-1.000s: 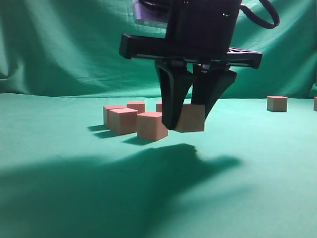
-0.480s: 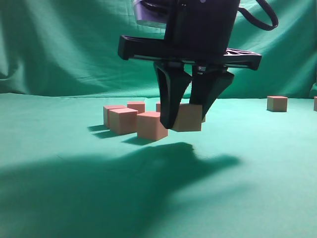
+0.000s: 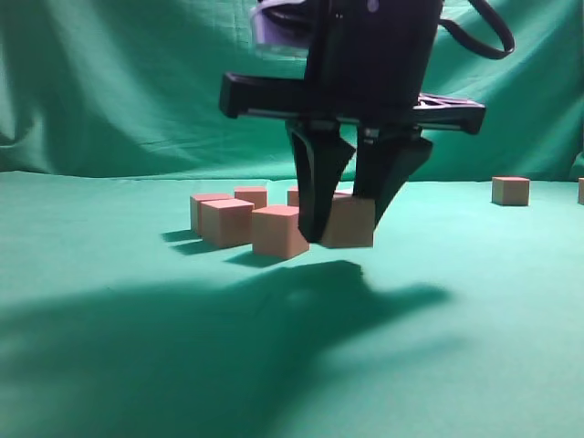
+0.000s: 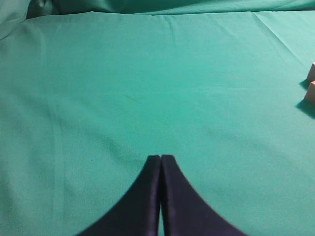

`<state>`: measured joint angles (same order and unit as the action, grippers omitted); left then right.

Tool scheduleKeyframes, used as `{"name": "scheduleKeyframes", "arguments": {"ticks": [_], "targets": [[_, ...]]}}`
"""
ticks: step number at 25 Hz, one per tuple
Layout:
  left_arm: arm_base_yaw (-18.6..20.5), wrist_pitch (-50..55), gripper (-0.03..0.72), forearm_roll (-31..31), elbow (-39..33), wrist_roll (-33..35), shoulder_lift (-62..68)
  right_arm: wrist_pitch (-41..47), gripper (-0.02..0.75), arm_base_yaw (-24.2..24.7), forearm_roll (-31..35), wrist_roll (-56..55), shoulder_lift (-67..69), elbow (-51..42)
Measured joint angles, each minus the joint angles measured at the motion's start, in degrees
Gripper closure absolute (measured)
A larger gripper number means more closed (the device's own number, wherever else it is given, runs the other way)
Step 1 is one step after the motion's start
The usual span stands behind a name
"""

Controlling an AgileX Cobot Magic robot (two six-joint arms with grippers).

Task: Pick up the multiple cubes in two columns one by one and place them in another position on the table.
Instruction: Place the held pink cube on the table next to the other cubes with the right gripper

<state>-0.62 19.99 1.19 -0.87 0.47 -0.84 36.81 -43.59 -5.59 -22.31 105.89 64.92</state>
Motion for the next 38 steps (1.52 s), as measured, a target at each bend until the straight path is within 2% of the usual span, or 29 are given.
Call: {"name": "scheduleKeyframes", "arguments": {"ticks": [36, 38], "targets": [[0.0, 0.0, 0.688, 0.0, 0.0, 0.0, 0.0, -0.97, 0.477, 0.0, 0.0, -0.31, 1.12, 0.0], [0.0, 0.0, 0.688, 0.0, 0.0, 0.0, 0.0, -0.97, 0.414, 0.0, 0.0, -0.31, 1.12, 0.0]]}}
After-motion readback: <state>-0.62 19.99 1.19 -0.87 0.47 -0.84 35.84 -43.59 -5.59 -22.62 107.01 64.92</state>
